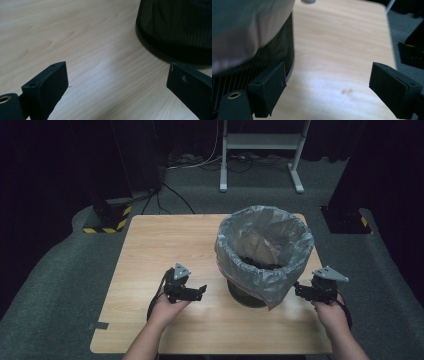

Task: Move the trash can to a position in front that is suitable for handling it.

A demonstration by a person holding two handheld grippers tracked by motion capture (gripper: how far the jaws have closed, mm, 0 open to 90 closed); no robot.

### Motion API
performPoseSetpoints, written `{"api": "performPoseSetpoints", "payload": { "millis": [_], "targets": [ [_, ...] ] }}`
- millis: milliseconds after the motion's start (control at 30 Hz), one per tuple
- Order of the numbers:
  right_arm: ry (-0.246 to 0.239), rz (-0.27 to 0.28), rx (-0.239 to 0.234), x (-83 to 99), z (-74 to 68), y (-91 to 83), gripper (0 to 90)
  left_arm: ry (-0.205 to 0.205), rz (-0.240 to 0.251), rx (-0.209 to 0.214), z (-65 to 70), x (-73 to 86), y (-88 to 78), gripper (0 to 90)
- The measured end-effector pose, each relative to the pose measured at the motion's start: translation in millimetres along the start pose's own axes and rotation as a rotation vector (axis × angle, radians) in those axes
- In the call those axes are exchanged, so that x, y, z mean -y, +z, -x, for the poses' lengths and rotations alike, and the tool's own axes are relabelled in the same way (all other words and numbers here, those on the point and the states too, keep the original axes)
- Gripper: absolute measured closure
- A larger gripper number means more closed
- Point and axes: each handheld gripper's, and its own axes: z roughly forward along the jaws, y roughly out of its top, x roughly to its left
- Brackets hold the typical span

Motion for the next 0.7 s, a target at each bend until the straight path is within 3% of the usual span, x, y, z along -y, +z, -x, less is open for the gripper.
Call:
{"api": "performPoseSetpoints", "payload": {
  "millis": [33, 167, 367, 433, 600, 700],
  "targets": [
    [0.022, 0.014, 0.028, -6.0, 5.8, -1.4, 13.8, -0.036, 0.029, 0.007, 1.1, -11.9, 2.0, 3.9],
    [0.051, 0.038, 0.052, -15.6, 13.7, -2.3, 13.8, -0.039, 0.061, -0.009, 5.0, -29.4, 6.7, 4.9],
    [0.036, 0.083, 0.073, -37.6, 17.9, 4.8, 13.8, -0.043, 0.057, -0.032, 9.9, -52.3, 21.3, 5.5],
    [0.027, 0.085, 0.068, -40.6, 17.8, 9.1, 14.0, -0.061, 0.061, -0.023, 12.7, -56.3, 25.1, 5.7],
    [0.008, 0.075, 0.022, -41.5, 9.4, 18.7, 14.2, -0.055, 0.081, -0.025, 23.1, -58.0, 29.3, 6.2],
    [-0.009, 0.084, -0.008, -42.1, 0.7, 16.3, 24.2, -0.044, 0.083, -0.029, 22.8, -57.1, 27.5, 7.5]
  ]
}}
